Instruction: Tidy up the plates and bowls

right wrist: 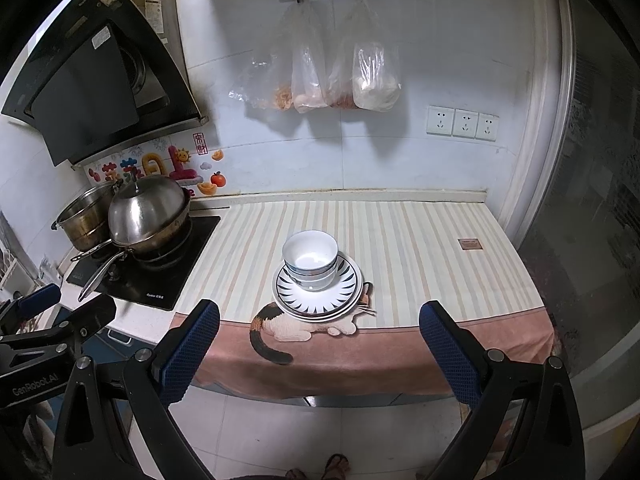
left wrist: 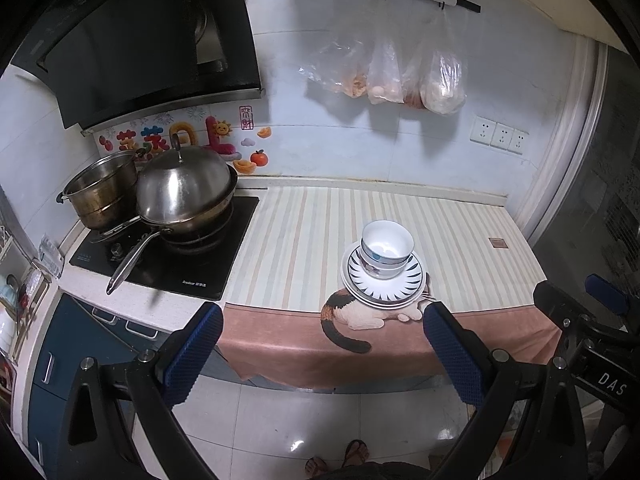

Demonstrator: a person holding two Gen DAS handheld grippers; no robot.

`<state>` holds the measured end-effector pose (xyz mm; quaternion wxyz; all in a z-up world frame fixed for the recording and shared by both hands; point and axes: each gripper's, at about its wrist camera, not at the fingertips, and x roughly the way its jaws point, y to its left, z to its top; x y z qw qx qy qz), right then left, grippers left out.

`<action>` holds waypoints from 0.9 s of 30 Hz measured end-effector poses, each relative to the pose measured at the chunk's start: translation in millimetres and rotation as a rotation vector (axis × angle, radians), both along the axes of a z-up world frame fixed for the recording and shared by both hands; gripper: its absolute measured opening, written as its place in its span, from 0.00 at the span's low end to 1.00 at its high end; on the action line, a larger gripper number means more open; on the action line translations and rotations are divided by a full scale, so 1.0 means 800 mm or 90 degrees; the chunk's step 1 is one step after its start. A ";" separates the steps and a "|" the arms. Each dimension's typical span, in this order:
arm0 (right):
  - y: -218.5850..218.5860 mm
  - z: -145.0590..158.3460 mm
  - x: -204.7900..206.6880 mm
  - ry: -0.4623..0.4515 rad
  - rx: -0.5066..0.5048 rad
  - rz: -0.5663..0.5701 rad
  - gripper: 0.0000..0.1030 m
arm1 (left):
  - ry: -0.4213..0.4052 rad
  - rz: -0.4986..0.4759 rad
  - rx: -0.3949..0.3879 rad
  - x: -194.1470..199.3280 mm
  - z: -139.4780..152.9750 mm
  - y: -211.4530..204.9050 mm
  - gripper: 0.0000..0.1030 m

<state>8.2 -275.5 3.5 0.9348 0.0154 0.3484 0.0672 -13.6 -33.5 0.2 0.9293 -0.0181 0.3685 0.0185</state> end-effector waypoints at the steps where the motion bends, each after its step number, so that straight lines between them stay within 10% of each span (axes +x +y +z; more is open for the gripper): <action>1: 0.000 0.000 0.001 -0.001 -0.001 -0.001 0.99 | 0.000 0.000 -0.001 0.000 0.000 0.000 1.00; 27: -0.002 0.002 -0.010 -0.002 -0.003 0.001 0.99 | 0.005 0.016 -0.008 -0.019 -0.002 -0.006 1.00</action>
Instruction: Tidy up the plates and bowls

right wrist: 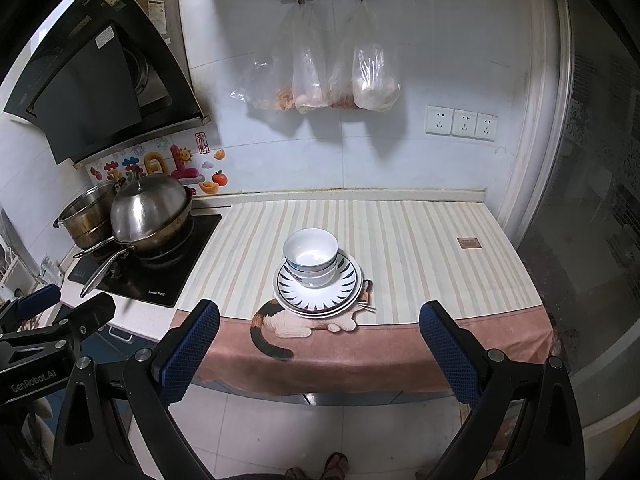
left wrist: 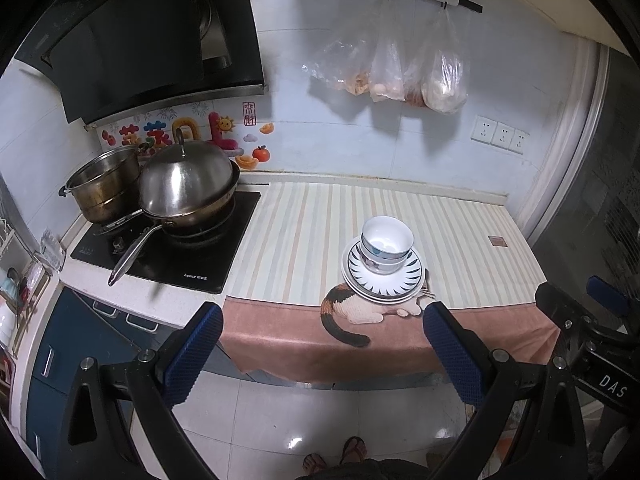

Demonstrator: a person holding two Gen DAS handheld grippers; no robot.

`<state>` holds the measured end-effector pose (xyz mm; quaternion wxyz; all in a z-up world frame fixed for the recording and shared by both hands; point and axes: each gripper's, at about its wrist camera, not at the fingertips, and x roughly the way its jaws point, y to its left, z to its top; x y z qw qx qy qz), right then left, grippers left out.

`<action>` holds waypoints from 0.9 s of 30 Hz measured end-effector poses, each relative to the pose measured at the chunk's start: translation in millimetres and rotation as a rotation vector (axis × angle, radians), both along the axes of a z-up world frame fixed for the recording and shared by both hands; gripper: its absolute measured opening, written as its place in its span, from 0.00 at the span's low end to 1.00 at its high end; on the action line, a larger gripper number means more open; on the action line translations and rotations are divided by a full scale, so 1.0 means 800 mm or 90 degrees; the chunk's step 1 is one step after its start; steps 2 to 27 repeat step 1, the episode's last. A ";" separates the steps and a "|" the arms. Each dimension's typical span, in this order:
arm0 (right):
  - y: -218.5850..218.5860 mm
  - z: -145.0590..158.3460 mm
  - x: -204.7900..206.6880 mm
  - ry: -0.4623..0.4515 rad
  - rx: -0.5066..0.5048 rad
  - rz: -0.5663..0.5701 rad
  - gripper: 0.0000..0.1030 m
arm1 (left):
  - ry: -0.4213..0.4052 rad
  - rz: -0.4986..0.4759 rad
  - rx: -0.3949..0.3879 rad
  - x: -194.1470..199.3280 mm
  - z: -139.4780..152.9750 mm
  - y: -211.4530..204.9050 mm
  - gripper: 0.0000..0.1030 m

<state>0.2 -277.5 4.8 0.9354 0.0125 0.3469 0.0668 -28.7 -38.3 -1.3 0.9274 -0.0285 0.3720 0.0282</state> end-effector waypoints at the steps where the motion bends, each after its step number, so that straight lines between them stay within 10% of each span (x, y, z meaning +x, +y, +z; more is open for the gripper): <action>1: 0.001 0.000 0.000 0.000 0.000 0.000 0.99 | 0.000 0.001 -0.001 -0.001 0.000 0.000 1.00; 27: 0.001 0.000 0.000 0.000 0.000 0.000 0.99 | 0.000 0.001 -0.001 -0.001 0.000 0.000 1.00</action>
